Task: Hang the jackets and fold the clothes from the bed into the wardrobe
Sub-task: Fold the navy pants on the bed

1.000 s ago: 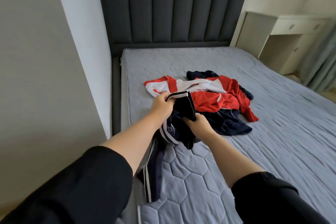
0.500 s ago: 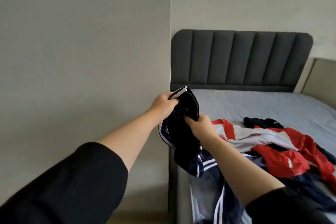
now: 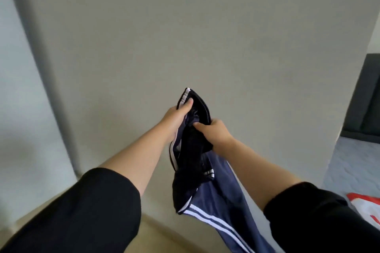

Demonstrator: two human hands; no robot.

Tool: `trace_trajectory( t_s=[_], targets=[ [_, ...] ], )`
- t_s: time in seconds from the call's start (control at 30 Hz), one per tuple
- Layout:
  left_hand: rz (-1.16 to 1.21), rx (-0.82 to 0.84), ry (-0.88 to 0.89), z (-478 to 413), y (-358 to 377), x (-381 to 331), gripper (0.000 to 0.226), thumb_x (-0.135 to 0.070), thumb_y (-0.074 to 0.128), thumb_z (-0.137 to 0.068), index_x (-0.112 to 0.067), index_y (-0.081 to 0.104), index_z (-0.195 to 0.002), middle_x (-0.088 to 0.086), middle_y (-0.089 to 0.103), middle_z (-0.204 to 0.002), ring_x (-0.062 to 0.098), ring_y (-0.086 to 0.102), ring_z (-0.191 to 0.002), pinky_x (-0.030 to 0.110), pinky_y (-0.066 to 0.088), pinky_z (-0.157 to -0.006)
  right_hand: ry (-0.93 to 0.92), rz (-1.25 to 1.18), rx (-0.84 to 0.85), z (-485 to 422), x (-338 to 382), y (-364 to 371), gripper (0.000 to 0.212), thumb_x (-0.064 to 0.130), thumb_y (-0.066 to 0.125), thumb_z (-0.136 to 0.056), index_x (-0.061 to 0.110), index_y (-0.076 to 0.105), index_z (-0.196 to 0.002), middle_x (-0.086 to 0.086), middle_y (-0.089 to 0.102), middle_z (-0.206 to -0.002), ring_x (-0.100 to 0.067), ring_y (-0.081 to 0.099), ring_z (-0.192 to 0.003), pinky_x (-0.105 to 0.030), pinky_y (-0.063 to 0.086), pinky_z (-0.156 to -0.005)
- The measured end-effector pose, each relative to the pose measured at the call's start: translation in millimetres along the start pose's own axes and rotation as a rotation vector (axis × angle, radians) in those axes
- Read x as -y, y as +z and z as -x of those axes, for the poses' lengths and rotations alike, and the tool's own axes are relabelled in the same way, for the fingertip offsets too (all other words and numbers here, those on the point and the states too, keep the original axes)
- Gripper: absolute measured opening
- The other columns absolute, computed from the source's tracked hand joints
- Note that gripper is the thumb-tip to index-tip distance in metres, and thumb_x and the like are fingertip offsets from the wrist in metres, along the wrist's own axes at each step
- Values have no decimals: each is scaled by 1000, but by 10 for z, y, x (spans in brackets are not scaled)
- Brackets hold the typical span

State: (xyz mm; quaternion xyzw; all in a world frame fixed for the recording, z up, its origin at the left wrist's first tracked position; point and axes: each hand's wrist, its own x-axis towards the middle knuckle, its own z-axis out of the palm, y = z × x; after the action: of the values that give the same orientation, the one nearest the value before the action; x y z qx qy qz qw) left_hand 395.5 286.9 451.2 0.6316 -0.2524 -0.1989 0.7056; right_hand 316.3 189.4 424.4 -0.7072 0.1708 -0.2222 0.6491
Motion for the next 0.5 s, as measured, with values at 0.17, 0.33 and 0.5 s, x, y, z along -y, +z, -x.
trace_trajectory(
  t_s=[0.17, 0.33, 0.5],
  targets=[
    [-208, -429, 93, 510, -695, -14, 38, -48, 59, -89, -10, 64, -89, 11, 70, -96, 28, 67, -89, 40, 51, -90, -88, 324, 294, 199, 99, 509, 9, 14, 69, -86, 8, 69, -92, -4, 67, -80, -14, 65, -65, -17, 50, -54],
    [-282, -692, 151, 1091, -847, -68, 33, -45, 59, -89, -13, 55, -80, 4, 50, -71, 19, 49, -61, 26, 39, -56, -279, 774, 291, 535, 185, 597, 7, 12, 67, -79, 7, 68, -84, -5, 59, -73, -21, 57, -68, -24, 41, -60],
    [-332, -709, 165, 1382, -730, -174, 38, -41, 56, -92, -17, 43, -66, -3, 40, -59, 14, 40, -52, 25, 32, -51, -250, 983, 217, 775, 103, 181, 6, 12, 61, -76, 8, 57, -74, -7, 57, -67, -22, 55, -59, -27, 43, -53]
  ],
)
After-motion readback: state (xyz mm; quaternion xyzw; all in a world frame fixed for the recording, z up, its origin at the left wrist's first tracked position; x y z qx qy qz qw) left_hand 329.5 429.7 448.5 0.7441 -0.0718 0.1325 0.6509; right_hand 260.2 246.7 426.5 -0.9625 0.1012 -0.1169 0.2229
